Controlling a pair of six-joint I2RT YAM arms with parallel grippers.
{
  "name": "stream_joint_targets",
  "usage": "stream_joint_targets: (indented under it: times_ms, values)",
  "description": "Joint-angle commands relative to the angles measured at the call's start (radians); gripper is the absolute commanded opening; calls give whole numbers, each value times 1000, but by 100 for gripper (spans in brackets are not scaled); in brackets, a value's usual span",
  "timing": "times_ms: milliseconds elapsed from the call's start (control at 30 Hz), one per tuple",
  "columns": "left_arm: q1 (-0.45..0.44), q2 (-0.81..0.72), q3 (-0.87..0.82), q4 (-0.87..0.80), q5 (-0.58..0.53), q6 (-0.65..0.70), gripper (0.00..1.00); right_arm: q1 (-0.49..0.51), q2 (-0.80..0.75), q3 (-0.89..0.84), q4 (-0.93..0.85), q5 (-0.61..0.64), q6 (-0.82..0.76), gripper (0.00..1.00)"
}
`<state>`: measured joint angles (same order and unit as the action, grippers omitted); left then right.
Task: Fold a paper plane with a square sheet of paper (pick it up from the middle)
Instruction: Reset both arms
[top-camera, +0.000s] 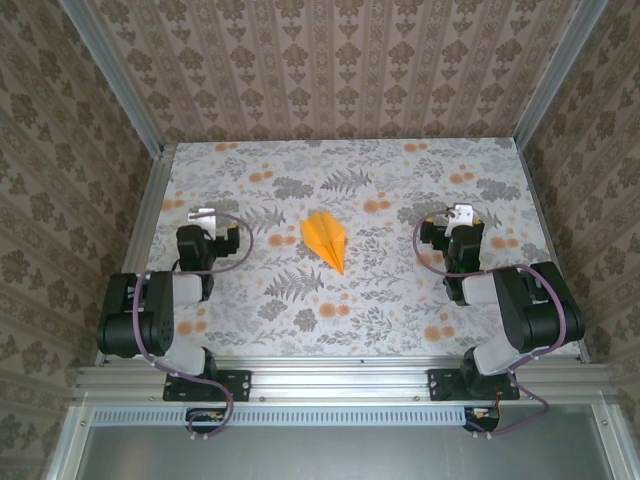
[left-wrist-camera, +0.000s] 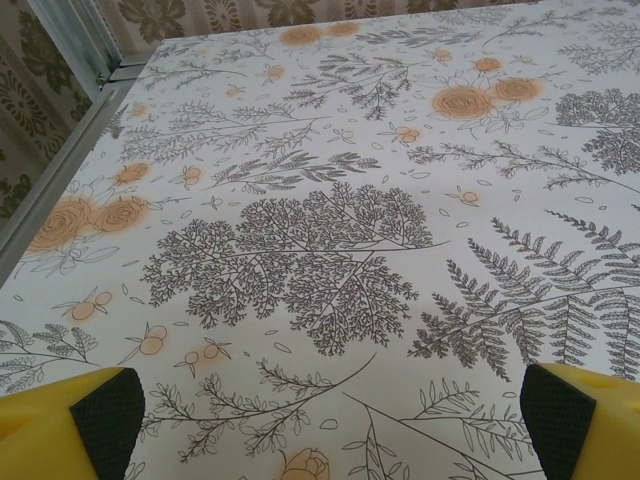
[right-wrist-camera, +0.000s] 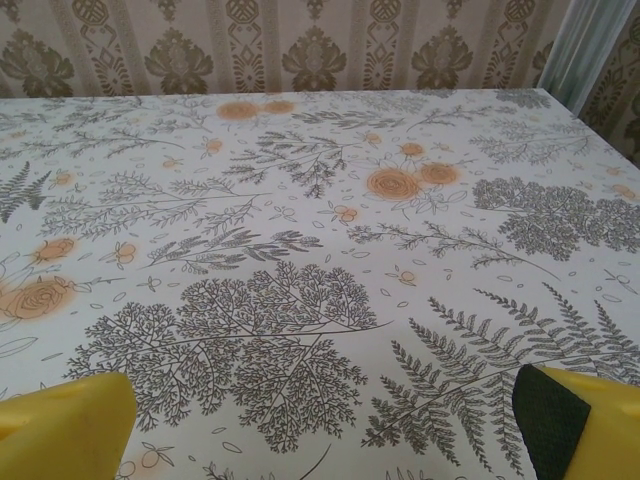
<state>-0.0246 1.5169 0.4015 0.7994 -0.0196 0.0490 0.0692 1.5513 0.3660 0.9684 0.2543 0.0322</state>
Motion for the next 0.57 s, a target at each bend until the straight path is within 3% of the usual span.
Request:
stream_joint_targets:
  times_ms: [0, 533]
  values:
    - [3, 5, 17, -2, -3, 1, 100, -9, 6, 7, 1, -8, 13, 100]
    - [3, 9, 25, -11, 0, 2, 100, -11, 3, 5, 4, -14, 12, 100]
